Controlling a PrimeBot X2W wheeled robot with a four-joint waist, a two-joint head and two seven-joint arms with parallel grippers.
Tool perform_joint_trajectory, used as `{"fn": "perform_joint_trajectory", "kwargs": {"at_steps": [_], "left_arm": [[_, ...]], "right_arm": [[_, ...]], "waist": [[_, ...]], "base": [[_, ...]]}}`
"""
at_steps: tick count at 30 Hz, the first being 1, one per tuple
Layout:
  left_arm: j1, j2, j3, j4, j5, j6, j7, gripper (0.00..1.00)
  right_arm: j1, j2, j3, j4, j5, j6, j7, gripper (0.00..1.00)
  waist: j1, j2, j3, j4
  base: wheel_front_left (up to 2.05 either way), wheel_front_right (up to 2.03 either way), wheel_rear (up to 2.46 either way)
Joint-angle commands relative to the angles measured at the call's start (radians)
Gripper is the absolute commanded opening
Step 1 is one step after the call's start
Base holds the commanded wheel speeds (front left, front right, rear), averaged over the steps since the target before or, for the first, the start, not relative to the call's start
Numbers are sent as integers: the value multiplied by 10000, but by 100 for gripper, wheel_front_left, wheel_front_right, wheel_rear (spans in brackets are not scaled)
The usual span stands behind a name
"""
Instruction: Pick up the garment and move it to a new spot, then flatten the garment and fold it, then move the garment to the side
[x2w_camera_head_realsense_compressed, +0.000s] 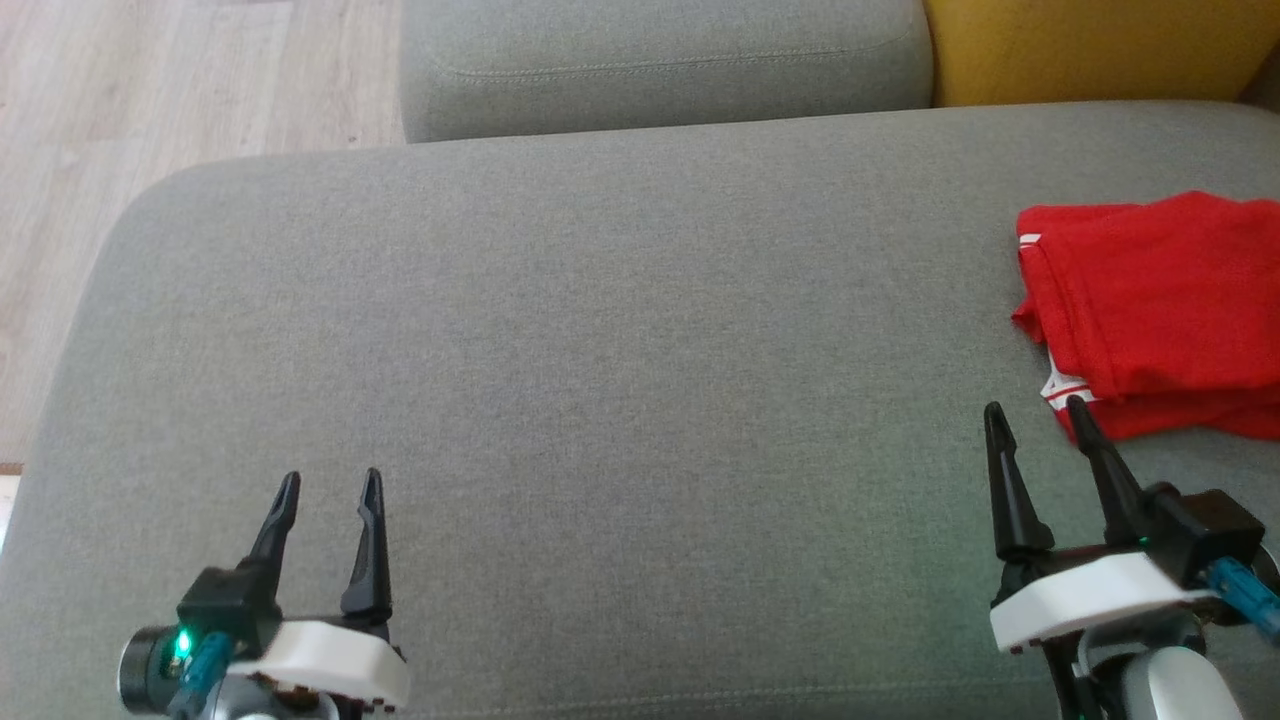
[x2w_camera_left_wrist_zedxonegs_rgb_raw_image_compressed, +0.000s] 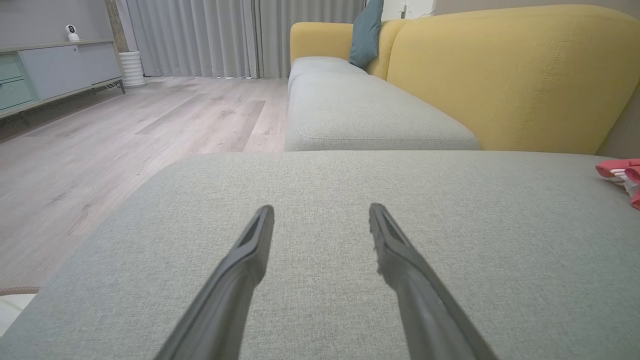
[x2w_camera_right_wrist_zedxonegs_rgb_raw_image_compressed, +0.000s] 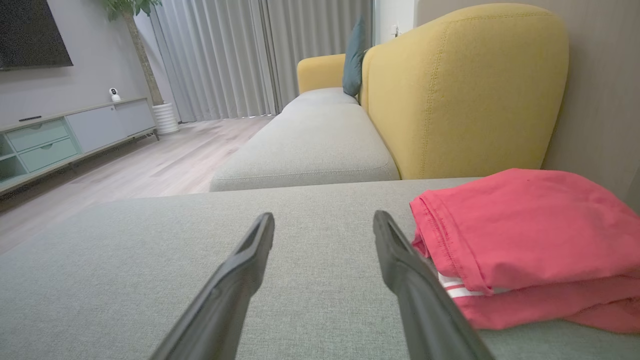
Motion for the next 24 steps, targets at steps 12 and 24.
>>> {"fn": "perform_joint_trajectory", "kwargs": {"at_steps": [12, 24], "left_arm": [[-632, 160, 267, -273, -89, 99, -41, 100], [46, -73, 19, 587, -574, -17, 143, 0]], "right_arm": [[-395, -39, 234, -268, 116, -7, -64, 100], [93, -12, 6, 667, 678, 0, 27, 0]], "waist": [[1, 0, 108, 80], [1, 0, 142, 109]], "base": [[0, 0, 0], [0, 0, 0]]}}
